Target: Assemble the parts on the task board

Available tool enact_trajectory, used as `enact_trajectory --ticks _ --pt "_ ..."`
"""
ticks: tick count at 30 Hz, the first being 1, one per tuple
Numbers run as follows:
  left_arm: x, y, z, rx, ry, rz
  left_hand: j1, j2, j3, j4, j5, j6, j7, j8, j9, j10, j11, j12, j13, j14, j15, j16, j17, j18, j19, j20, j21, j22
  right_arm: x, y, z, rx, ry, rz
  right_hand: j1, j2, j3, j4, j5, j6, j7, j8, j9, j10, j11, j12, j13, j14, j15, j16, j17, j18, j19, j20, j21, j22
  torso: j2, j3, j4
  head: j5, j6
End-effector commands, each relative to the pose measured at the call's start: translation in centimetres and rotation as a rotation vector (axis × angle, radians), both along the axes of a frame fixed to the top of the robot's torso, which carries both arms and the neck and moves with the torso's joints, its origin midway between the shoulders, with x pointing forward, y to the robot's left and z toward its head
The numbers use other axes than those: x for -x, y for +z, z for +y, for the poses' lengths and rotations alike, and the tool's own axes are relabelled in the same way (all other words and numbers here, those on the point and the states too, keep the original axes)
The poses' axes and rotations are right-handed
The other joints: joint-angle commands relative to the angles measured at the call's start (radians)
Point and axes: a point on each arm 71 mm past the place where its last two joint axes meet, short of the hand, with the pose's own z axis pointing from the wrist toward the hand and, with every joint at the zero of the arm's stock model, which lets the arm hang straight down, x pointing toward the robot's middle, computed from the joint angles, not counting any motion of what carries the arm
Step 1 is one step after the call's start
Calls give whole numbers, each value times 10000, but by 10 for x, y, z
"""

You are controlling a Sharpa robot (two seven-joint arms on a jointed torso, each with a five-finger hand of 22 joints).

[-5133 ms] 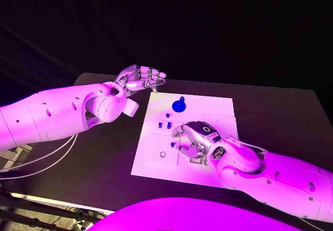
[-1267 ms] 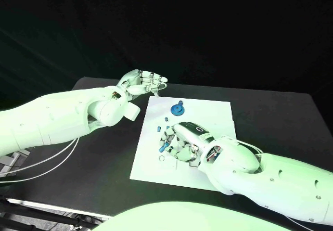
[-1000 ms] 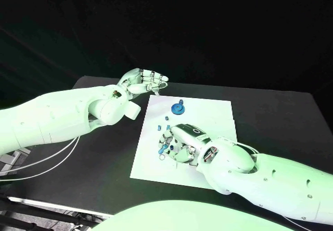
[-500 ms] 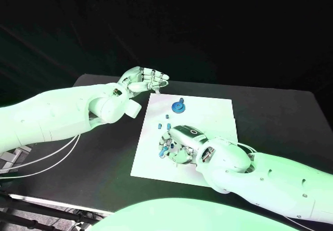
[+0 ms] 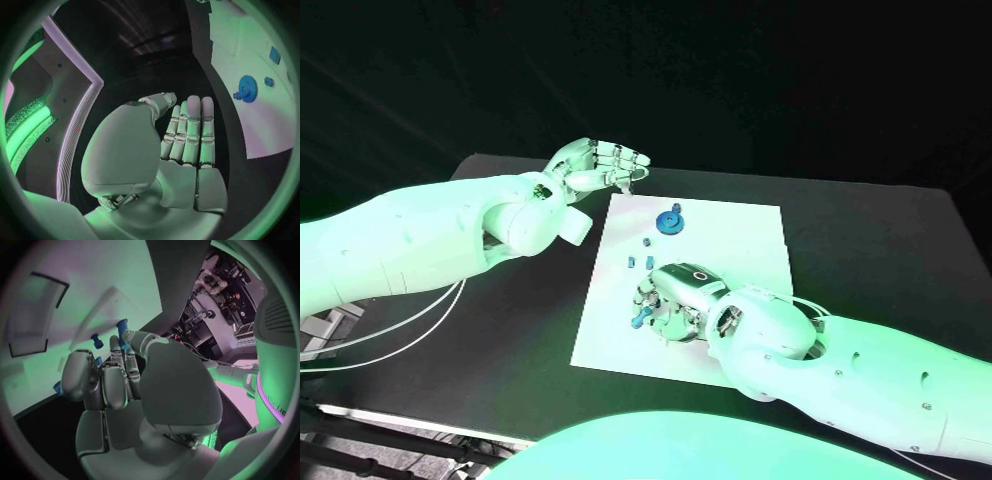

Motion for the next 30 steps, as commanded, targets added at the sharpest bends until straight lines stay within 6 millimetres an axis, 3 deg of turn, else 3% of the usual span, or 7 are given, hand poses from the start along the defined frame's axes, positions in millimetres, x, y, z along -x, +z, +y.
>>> enact_trajectory --ticks 1,12,17,22,30 --pt "1 1 -2 103 -178 -5 -68 22 -43 -2 33 -67 -27 3 -9 -62 -19 43 -16 -77 -6 -26 -10 132 -23 10 -41 -16 -1 -4 -2 453 -265 -184 22 102 45 0 30 -17 43 37 6 768 -703 28 14 200 -53 6 -7 -148 -18 -50 -33 1611 6 1 13 -15 7" --pt "1 1 -2 100 -183 6 -68 22 -43 -2 33 -67 -27 3 -9 -62 -19 43 -16 -77 -6 -26 -10 132 -23 10 -41 -16 5 -8 6 470 97 -63 -77 51 62 -97 17 -90 78 37 55 704 -674 -45 17 180 -31 -31 -72 -127 -70 -38 -163 1578 1 1 4 10 -15" --pt "1 1 -2 97 -180 12 -68 22 -43 -2 33 -67 -27 3 -9 -62 -19 43 -16 -77 -6 -26 -10 132 -23 10 -41 -16 7 -7 8 226 165 -98 -377 -69 -66 -234 -5 -362 200 -91 85 274 -515 -351 -52 143 96 -98 -197 -96 -176 49 -406 1516 -4 -4 -3 12 -21" --pt "1 1 -2 105 -228 35 -75 25 -52 -3 34 -80 -22 5 -16 -81 -14 57 -19 -84 -1 -25 -14 132 -20 14 -55 -24 6 -6 7 -21 80 -143 -773 -439 -314 -272 -16 -889 305 -452 -50 -416 -308 -695 -200 81 273 -190 -383 -18 -366 203 -912 1386 -11 -8 4 1 -20" --pt "1 1 -2 106 -238 39 -75 24 -53 -4 34 -86 -21 5 -18 -92 -11 57 -21 -91 0 -29 -17 132 -21 15 -60 -27 4 -5 2 -261 -173 -249 -850 -620 -500 -428 -16 -1447 276 -877 -226 -1187 -159 -679 -249 -50 405 -390 -764 129 -680 332 -1786 1168 -3 2 -7 3 -1"
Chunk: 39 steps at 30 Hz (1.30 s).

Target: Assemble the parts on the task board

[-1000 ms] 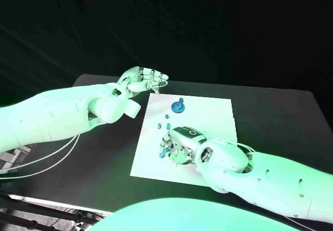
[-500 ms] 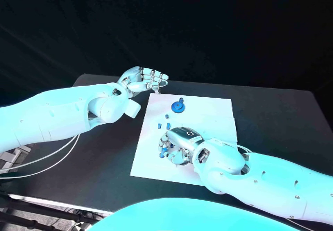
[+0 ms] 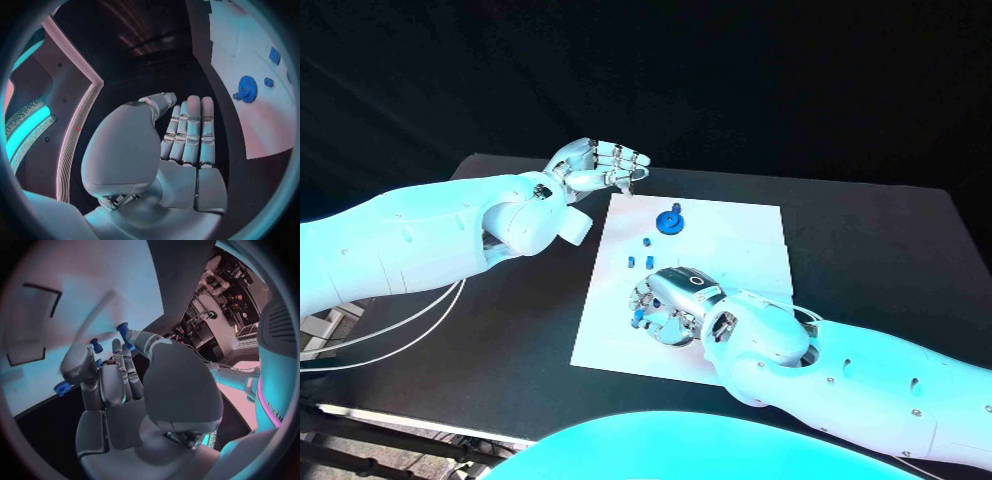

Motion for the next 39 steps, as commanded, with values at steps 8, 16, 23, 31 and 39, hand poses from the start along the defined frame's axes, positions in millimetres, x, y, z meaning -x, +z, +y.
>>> enact_trajectory --ticks 8,16,23,31,39 --pt "1 1 -2 116 -206 -13 -74 25 -52 -5 35 -53 15 5 -11 -96 -10 58 -11 -93 1 -31 -18 131 -21 15 -62 -13 3 8 -6 -997 -132 -305 115 -71 -1106 -104 -13 -589 -98 -497 -214 -1407 170 802 117 -460 239 -497 -977 308 -598 180 -1455 896 -5 16 -16 -32 67" --pt "0 1 -2 110 -187 -16 -74 25 -52 -5 35 -53 15 5 -11 -96 -10 58 -11 -93 1 -31 -18 131 -21 15 -62 -13 8 16 -17 -1575 -149 -320 566 238 -2505 191 27 -650 -116 -663 -332 -2146 190 1865 259 -630 262 -574 -1339 360 -691 223 -1893 810 -4 8 1 -88 127" --pt "0 1 -1 105 -161 -30 -74 25 -52 -5 35 -53 15 5 -11 -96 -10 58 -11 -93 1 -31 -18 131 -21 15 -62 -13 -2 34 -48 -2263 -758 -321 769 291 -2185 323 30 -143 146 -545 -384 -1603 27 2541 268 -280 104 -291 -909 224 -231 99 -995 1053 -24 -10 -27 -190 217" --pt "0 0 2 94 -71 -61 -63 31 -54 -16 34 -58 14 11 -15 -107 -10 74 -12 -102 2 -33 -22 132 -18 16 -72 -18 -27 53 -116 -2544 -2833 1307 -24 -77 -1994 1109 -39 392 81 -316 -405 698 -299 3334 466 109 -148 163 -48 -69 477 -124 822 1515 -90 -25 -84 -391 308" --pt "2 0 4 95 -29 -48 -63 31 -54 -16 34 -58 14 11 -15 -107 -10 74 -12 -102 2 -33 -22 132 -18 16 -72 -18 -29 50 -178 -1739 -4599 2604 -758 437 -3891 2046 -14 284 -331 1053 169 2722 -693 10547 9325 520 -466 1231 2008 -405 1059 -449 2949 1959 -177 -41 -204 -762 256"
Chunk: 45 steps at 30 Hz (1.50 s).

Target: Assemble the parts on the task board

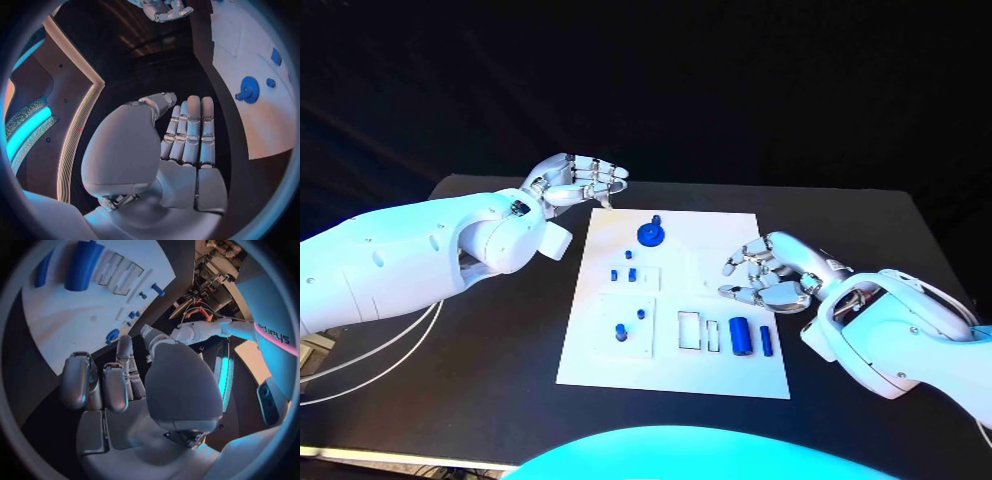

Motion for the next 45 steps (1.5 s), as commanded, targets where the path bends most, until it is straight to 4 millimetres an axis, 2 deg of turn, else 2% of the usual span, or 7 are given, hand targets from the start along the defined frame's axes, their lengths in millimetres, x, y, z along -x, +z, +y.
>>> enact_trajectory --ticks 1,4,8,14,20,33,45 --pt "1 1 -1 129 -110 -63 -63 31 -54 -16 34 -58 14 11 -17 -70 27 34 -14 -67 -33 -33 -15 133 -19 17 -32 -10 5 -10 -16 162 -638 1612 -399 385 -807 50 -9 -93 -101 531 203 1175 -180 2502 3859 559 -60 459 981 -209 295 -42 726 2004 -48 -8 -72 -243 -50" --pt "2 1 -2 135 -121 -56 -64 33 -58 -18 34 -53 11 18 -17 -65 25 46 -12 -68 -33 -30 -16 132 -18 18 -36 -12 8 -14 -27 516 -955 1870 -544 566 -1275 75 0 -160 -116 741 255 1541 -191 3066 4899 651 -64 688 1509 -249 356 -49 991 2058 -64 -13 -86 -340 -65" --pt "3 1 -2 147 -143 -53 -64 33 -58 -18 34 -53 11 18 -17 -65 25 46 -12 -68 -33 -30 -16 132 -18 18 -36 -12 15 -23 -40 1033 -1399 2249 -704 810 -2057 91 6 -199 -144 986 276 1873 -210 3467 5748 758 -70 943 2128 -277 397 -53 1193 2094 -60 -33 -73 -589 -131" --pt "4 1 -3 164 -184 -47 -64 33 -58 -18 34 -53 11 18 -17 -65 25 46 -12 -68 -33 -30 -16 132 -18 18 -36 -12 23 -36 -45 1627 -1820 2562 -793 1003 -2758 103 19 -202 -168 1158 259 2096 -226 3667 6240 828 -77 1095 2538 -291 414 -56 1298 2112 -29 -2 -36 -785 -177" --pt "5 1 -4 172 -226 -23 -64 33 -58 -18 34 -53 11 18 -17 -65 25 46 -12 -68 -33 -30 -16 132 -18 18 -36 -12 27 -50 -40 1942 -1970 2712 -806 927 -3301 103 39 -222 -175 1259 241 2114 -229 3664 6326 837 -78 1122 2610 -289 407 -55 1301 2108 -22 -12 -31 -808 -215" --pt "6 1 -3 174 -260 4 -70 31 -67 -19 34 -52 10 27 -20 -70 25 62 -12 -72 -33 -27 -18 132 -18 20 -45 -16 25 -67 -28 2380 -1661 2798 -788 995 -3472 109 50 -138 -206 1370 256 2113 -250 3648 6343 835 -89 1122 2607 -283 394 -59 1275 2100 -27 -22 -35 -782 -291" --pt "6 1 -2 159 -256 15 -65 20 -72 -30 35 -58 9 30 -23 -81 24 69 -14 -80 -33 -28 -20 133 -19 21 -52 -19 25 -79 -16 2764 -1307 2978 -548 1094 -3595 98 49 67 -296 1570 283 2158 -326 3653 6428 832 -146 1120 2608 -281 387 -95 1283 2100 -29 -8 -50 -730 -335"
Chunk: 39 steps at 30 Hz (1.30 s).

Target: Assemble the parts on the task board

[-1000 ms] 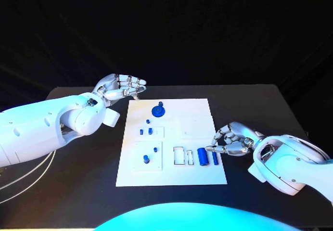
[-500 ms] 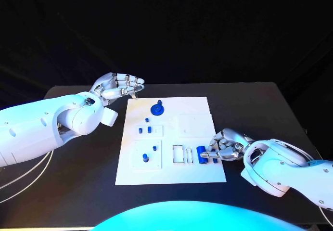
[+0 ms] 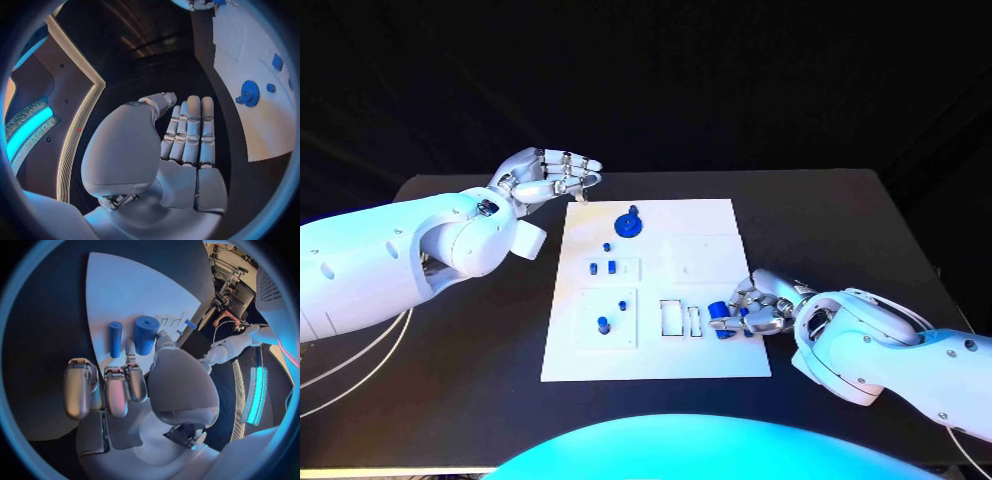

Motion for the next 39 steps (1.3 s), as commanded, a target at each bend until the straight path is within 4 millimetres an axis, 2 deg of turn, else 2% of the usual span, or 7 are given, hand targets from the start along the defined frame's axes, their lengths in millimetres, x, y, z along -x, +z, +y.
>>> enact_trajectory --ticks 1,12,19,22,24,32,39 --pt "1 1 -2 126 -166 -26 -65 21 -43 -1 35 -58 9 30 -9 -46 -12 29 -15 -44 4 -28 -13 133 -19 20 -52 -13 2 -6 1 409 259 198 176 48 -77 -11 51 108 -14 63 -31 51 -62 0 544 831 -81 52 1680 -125 383 -95 27 2103 2 1 -6 3 -20" --pt "1 1 -1 118 -158 -19 -59 20 -45 -8 35 -58 10 35 -10 -49 -11 37 -16 -49 3 -28 -15 133 -19 20 -55 -14 2 -7 3 361 182 125 780 352 -38 -40 28 425 -181 368 27 132 -210 -15 653 836 -203 56 1707 -137 399 -199 98 2119 -10 0 1 -11 -60" --pt "0 1 -2 117 -162 -11 -59 20 -45 -8 35 -58 10 35 -10 -49 -11 37 -16 -49 3 -28 -15 133 -19 20 -55 -14 4 -2 5 -280 -255 -53 962 555 -23 -39 20 559 -270 500 56 282 -290 98 876 847 -270 70 1758 -161 441 -258 227 2151 -20 -2 4 -7 -14" --pt "0 1 -1 112 -160 -1 -59 20 -45 -8 35 -58 10 35 -10 -49 -11 37 -16 -49 3 -28 -15 133 -19 20 -55 -14 5 3 6 -682 -449 18 966 632 -34 -33 15 618 -302 550 69 351 -318 158 981 851 -294 75 1774 -169 456 -279 270 2161 -17 -4 -7 -4 13" --pt "0 0 -2 110 -162 5 -59 20 -45 -8 35 -58 10 35 -10 -49 -11 37 -16 -49 3 -28 -15 133 -19 20 -55 -14 4 9 9 -985 -549 133 819 843 -90 -20 7 654 -336 607 84 371 -354 150 1001 849 -329 71 1765 -173 464 -316 293 2166 -17 -3 -9 -1 29" --pt "0 0 -2 112 -173 12 -62 26 -46 -7 37 -55 12 40 -11 -53 -10 43 -17 -52 5 -27 -16 132 -18 21 -59 -15 2 30 19 -1496 -418 153 763 1003 -122 -25 11 678 -368 649 95 422 -382 183 1077 858 -353 83 1806 -186 487 -340 363 2183 -19 -24 0 -14 60" --pt "0 0 -4 127 -217 20 -62 26 -46 -7 37 -55 12 40 -11 -53 -10 43 -17 -52 5 -27 -16 132 -18 21 -59 -15 2 28 33 -1418 113 892 463 1172 -315 -16 1 674 -375 696 103 453 -393 181 1125 856 -370 78 1797 -174 465 -365 299 2165 2 -3 21 29 98"
